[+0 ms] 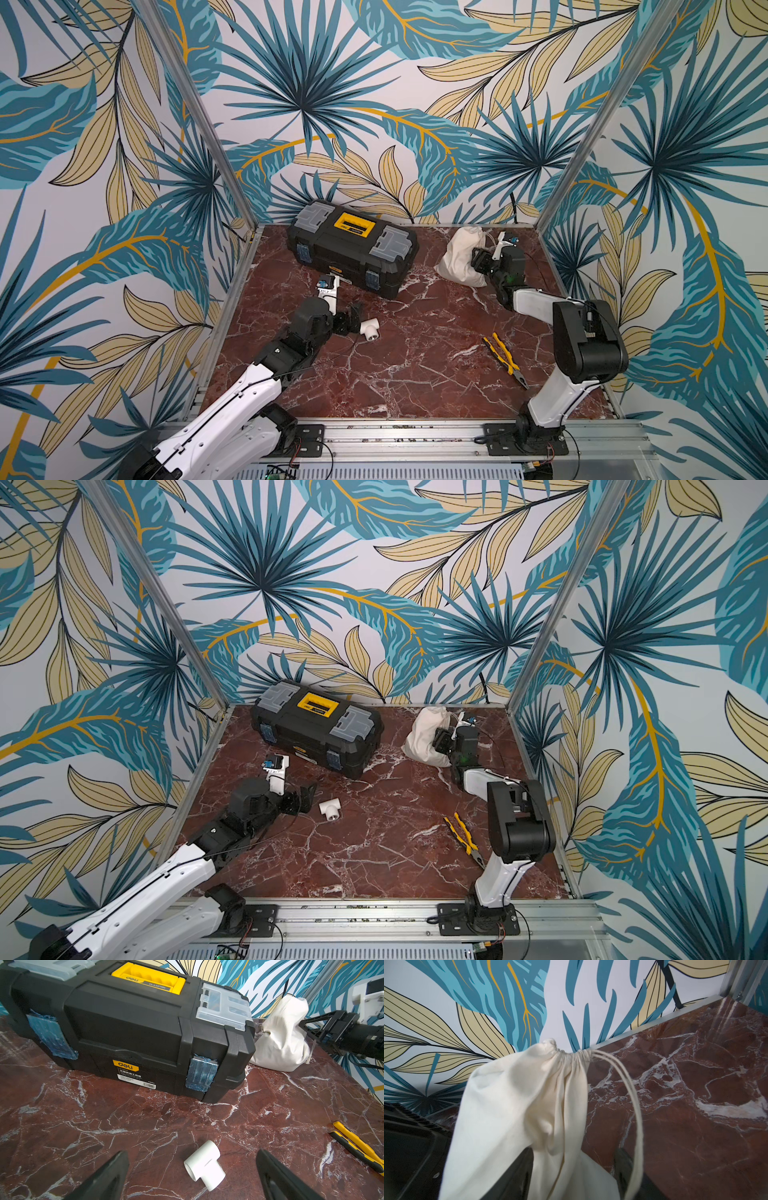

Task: Close the soil bag
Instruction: Place the soil bag at the center of the board.

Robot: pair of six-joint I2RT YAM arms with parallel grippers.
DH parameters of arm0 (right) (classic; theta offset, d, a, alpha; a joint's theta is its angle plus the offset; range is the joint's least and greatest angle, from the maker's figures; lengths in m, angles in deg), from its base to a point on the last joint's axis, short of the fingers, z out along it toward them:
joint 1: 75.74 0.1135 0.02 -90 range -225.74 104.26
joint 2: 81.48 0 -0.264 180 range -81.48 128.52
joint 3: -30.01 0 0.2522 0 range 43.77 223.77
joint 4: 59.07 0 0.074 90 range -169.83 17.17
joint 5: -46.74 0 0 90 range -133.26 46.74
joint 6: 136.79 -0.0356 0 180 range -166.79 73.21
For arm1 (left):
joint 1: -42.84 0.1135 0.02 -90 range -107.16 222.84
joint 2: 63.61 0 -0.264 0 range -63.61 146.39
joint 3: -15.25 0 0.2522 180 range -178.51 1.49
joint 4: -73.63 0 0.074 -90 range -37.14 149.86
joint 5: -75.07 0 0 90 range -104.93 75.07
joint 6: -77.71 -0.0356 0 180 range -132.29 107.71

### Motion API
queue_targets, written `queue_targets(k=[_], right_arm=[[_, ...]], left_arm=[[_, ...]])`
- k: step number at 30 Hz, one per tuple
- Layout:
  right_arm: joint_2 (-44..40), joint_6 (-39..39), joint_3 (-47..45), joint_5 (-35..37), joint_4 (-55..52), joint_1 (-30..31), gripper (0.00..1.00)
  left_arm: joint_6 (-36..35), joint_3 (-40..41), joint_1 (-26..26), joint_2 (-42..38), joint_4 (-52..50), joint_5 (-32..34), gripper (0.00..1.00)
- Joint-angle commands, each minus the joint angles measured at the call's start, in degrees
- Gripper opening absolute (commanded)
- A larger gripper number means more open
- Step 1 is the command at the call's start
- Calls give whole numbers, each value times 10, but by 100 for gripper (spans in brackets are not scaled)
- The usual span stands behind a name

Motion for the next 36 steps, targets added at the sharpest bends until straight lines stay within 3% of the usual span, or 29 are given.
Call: queue_targets(k=[1,13,22,29,36], right_arm=[[-35,-4,-22,-8,-5,2,67],[-142,-27,-116,-37,-6,3,69],[-320,-10,-218,-57,-65,6,73],[-449,62,-240,-21,-137,5,79],[-444,102,-240,28,-122,-4,84]], left_arm=[[-4,0,4,0,18,-3,100],[-2,8,4,5,26,-4,100],[-1,12,7,-5,18,23,100],[-3,7,42,-4,25,24,100],[-40,18,102,-33,65,24,100]])
